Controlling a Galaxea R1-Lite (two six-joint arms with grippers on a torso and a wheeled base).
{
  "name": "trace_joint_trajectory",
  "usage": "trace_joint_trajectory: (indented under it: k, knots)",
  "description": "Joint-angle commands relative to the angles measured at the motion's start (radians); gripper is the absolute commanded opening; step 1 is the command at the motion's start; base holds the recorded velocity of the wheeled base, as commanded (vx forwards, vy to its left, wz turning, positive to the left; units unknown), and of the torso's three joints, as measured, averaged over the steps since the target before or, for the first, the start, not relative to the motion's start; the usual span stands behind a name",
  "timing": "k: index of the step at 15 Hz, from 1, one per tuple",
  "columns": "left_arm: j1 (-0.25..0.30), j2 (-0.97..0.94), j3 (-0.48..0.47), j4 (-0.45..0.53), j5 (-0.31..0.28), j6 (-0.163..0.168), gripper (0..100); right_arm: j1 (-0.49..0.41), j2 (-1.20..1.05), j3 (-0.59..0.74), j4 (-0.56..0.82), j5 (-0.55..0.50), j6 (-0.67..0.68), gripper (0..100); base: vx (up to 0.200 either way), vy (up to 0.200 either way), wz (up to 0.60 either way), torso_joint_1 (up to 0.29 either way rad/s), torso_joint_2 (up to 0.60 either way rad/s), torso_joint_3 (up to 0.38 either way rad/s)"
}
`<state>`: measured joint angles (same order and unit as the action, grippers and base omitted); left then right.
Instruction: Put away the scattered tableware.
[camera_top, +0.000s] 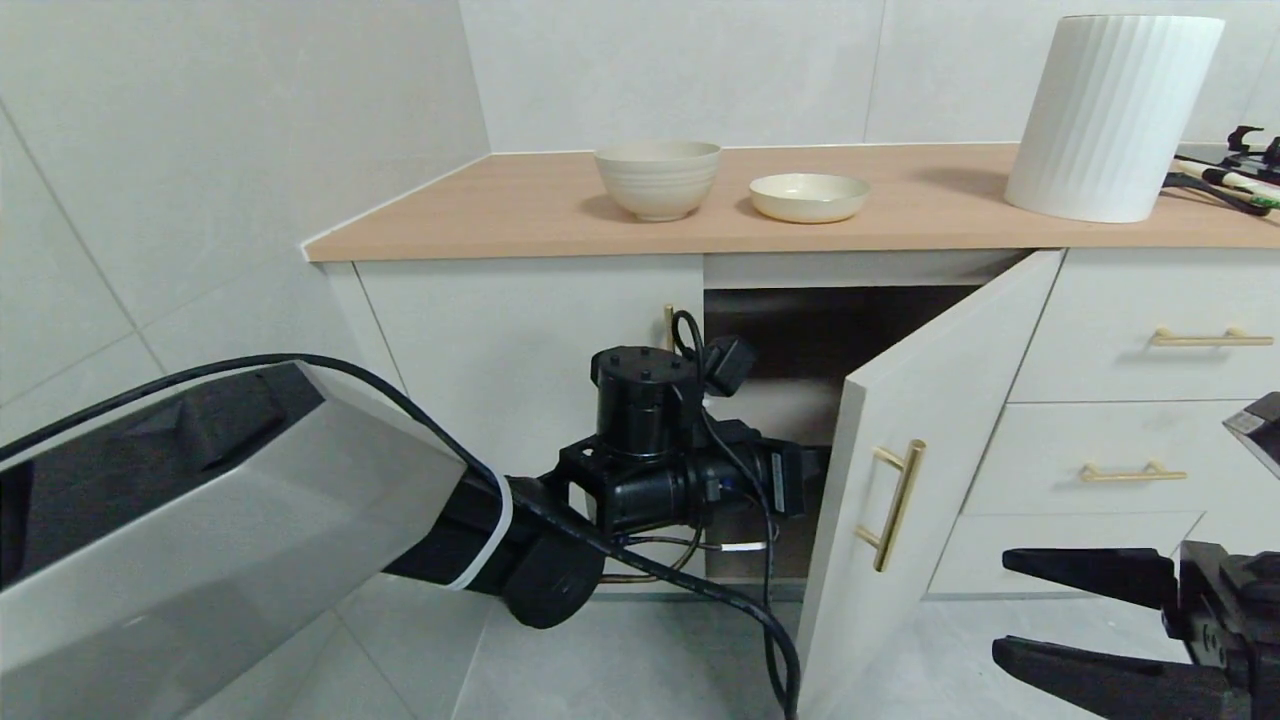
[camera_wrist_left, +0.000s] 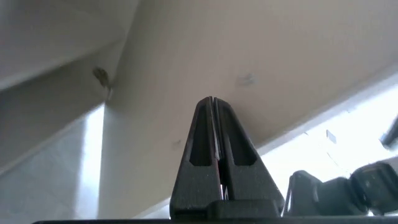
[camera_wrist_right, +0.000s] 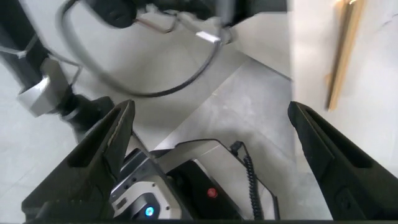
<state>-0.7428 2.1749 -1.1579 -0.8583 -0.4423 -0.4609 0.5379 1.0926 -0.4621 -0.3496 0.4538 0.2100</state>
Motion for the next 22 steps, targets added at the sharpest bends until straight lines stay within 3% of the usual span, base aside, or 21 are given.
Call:
trace_joint_trajectory:
  k: [1, 5, 7, 11, 13, 15, 17, 18, 19, 22]
  knots:
    - [-0.017, 0.0, -0.005, 0.001, 0.013, 0.001, 0, 0.011, -0.016, -0.001, 0.0, 0.0, 0.0, 100, 0.0, 0.0, 0.0, 0.0, 0.0, 0.0]
    - [-0.079, -0.01, -0.008, 0.004, 0.057, 0.001, 0, 0.04, -0.033, -0.001, -0.002, 0.005, 0.002, 100, 0.0, 0.0, 0.0, 0.0, 0.0, 0.0]
    - [-0.15, -0.024, -0.023, 0.042, 0.063, 0.001, 0, 0.096, -0.086, 0.005, 0.0, 0.011, 0.002, 100, 0.0, 0.0, 0.0, 0.0, 0.0, 0.0]
    - [-0.297, -0.063, -0.006, 0.042, 0.079, 0.001, 0, 0.122, -0.244, 0.011, 0.026, 0.207, 0.006, 100, 0.0, 0.0, 0.0, 0.0, 0.0, 0.0]
    - [-0.31, -0.118, 0.049, 0.012, 0.074, 0.001, 0, 0.116, -0.247, -0.001, 0.052, 0.213, 0.006, 100, 0.0, 0.0, 0.0, 0.0, 0.0, 0.0]
    - [-0.253, -0.147, 0.095, 0.001, 0.077, 0.001, 0, 0.114, -0.244, -0.001, 0.05, 0.213, 0.008, 100, 0.0, 0.0, 0.0, 0.0, 0.0, 0.0]
    - [-0.142, -0.19, 0.17, -0.01, 0.074, 0.001, 0, 0.086, -0.237, -0.001, 0.049, 0.212, 0.006, 100, 0.0, 0.0, 0.0, 0.0, 0.0, 0.0]
    - [-0.118, -0.199, 0.187, -0.018, 0.079, -0.001, 0, 0.08, -0.234, -0.003, 0.046, 0.213, 0.006, 100, 0.0, 0.0, 0.0, 0.0, 0.0, 0.0]
    - [-0.043, -0.242, 0.253, -0.056, 0.079, -0.001, 0, 0.074, -0.227, -0.003, 0.046, 0.213, 0.006, 100, 0.0, 0.0, 0.0, 0.0, 0.0, 0.0]
    - [0.091, -0.371, 0.389, -0.087, 0.085, 0.007, 0, 0.065, -0.158, -0.029, 0.054, 0.187, 0.006, 100, 0.0, 0.0, 0.0, 0.0, 0.0, 0.0]
